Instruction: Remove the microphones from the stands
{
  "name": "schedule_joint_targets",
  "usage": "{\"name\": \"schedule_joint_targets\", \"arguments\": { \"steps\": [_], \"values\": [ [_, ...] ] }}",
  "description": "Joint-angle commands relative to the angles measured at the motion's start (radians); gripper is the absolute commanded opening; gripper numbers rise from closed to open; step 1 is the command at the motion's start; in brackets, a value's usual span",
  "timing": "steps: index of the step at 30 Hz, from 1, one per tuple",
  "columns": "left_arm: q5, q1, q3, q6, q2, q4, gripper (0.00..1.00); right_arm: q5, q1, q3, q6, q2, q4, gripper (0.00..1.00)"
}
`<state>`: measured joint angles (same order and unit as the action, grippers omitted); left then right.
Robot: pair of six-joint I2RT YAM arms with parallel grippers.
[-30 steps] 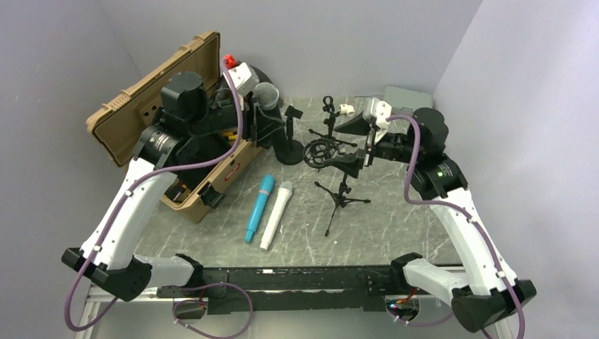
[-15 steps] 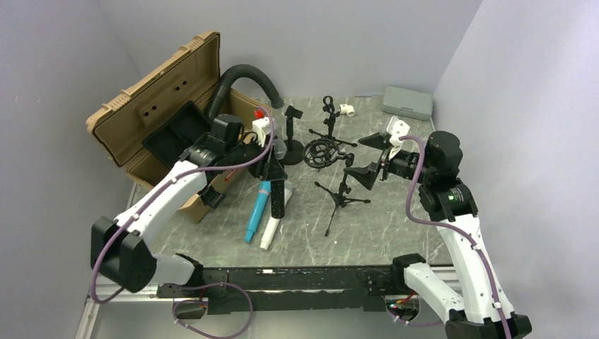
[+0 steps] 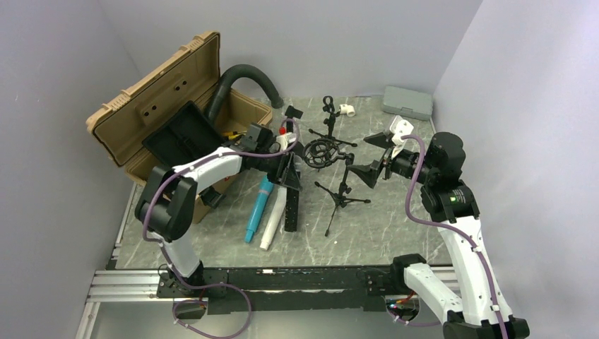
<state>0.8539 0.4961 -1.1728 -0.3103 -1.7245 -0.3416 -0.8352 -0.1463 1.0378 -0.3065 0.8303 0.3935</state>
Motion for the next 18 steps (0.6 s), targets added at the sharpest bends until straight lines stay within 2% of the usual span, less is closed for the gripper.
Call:
{"name": "schedule_joint_targets", "arguments": {
  "steps": [1,11,18],
  "values": [
    [0.05,0.064,-0.077,-0.007,-0.04,-0.002,0.05,0.024,0.009,0.004,-0.018,-0.006,-0.013,0.89],
    [0.023,0.152,-0.147,-0.014,-0.167,-0.062,0.08,0.02,0.007,0.002,-0.017,-0.006,-0.015,0.89],
    [0.021,0.166,-0.122,-0.059,-0.212,-0.026,0.11,0.024,0.007,-0.003,-0.02,-0.013,-0.013,0.89]
  ]
}}
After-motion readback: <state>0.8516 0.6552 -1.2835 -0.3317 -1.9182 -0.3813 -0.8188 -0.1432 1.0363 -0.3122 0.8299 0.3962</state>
